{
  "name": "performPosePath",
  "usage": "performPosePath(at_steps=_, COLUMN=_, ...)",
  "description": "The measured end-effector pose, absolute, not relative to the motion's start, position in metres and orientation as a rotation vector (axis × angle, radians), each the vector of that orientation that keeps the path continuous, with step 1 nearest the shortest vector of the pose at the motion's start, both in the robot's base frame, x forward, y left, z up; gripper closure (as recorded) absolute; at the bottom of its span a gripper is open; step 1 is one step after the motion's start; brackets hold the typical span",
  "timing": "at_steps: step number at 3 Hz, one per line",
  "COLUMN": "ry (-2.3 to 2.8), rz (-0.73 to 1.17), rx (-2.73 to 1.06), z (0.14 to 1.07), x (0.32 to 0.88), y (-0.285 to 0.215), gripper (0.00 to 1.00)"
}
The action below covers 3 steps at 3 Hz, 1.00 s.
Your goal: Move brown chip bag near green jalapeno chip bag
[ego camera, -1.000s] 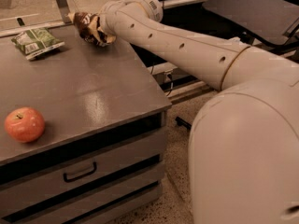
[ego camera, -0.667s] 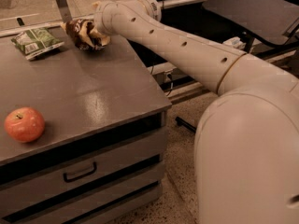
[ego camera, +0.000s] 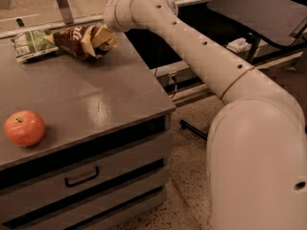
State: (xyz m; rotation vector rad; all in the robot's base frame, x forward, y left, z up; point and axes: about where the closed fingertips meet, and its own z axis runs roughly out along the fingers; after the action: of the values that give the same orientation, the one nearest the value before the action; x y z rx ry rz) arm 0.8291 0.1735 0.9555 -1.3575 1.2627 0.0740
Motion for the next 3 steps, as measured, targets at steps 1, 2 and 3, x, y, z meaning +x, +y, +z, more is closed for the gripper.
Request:
performPosePath(at_steps=1, ry=1.332, rz=0.068, rx=-1.336, z=0.9638, x=0.8408, y=0.1274, gripper=0.0)
performPosePath(at_steps=2, ry=1.332, rz=0.069, rx=-1.336, z=0.9637, x=0.8407, y=0.1275, gripper=0.0)
performPosePath(at_steps=3, ry=1.317, rz=0.128, rx=-1.322, z=0.9659, x=0.8387, y=0.129, gripper=0.0)
